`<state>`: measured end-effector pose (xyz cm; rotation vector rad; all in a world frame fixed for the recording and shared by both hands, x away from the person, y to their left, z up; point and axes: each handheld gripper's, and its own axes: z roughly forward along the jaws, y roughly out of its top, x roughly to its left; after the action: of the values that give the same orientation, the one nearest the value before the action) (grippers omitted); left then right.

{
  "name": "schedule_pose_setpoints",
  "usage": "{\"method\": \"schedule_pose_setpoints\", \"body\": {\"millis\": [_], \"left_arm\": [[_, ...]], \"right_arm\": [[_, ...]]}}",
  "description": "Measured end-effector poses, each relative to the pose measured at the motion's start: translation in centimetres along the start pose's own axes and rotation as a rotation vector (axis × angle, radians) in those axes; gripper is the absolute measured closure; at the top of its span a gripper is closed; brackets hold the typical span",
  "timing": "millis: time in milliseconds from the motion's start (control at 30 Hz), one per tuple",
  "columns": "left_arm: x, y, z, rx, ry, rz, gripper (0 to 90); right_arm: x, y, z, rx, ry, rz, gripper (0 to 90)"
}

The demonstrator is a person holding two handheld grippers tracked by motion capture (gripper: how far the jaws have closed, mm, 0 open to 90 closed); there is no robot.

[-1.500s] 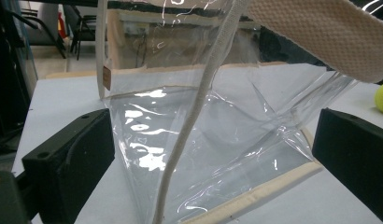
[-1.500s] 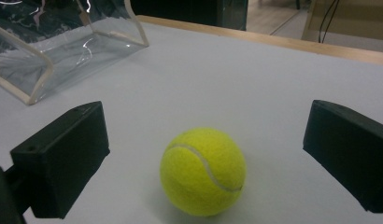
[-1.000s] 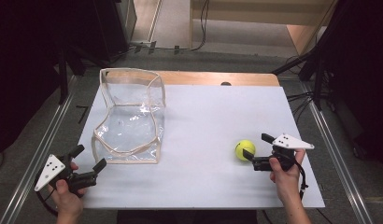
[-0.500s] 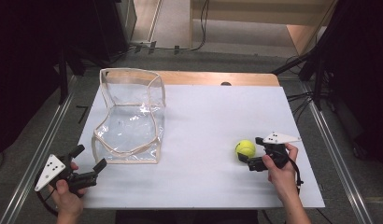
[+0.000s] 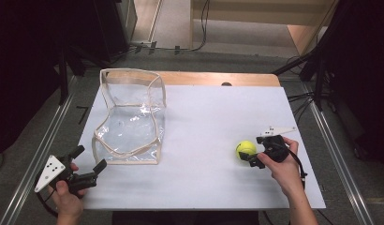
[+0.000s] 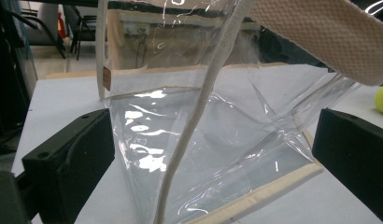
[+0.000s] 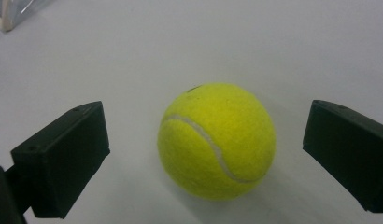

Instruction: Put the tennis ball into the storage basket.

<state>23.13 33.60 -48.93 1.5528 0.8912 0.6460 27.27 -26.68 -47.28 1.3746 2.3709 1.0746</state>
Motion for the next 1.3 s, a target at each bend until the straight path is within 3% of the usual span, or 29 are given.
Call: {"method": "schedule_pose_setpoints", "body": {"millis": [233,700,1300], "left_arm": [[0.1,0.1,0.0,-0.002,-0.001,0.003,0.0],[0.0,0.1,0.0,-0.001,-0.002,0.002,0.0],[0.0,0.1,-0.1,-0.003,-0.006,0.008,0.0]], "right_arm": [[0.1,0.1,0.4,0.046,-0.020,0.019,10.2],[-0.1,0.1,1.5,0.108,-0.058,0.039,17.1],[0.3,0.1,2.6,0.130,-0.033,0.037,21.6]]}}
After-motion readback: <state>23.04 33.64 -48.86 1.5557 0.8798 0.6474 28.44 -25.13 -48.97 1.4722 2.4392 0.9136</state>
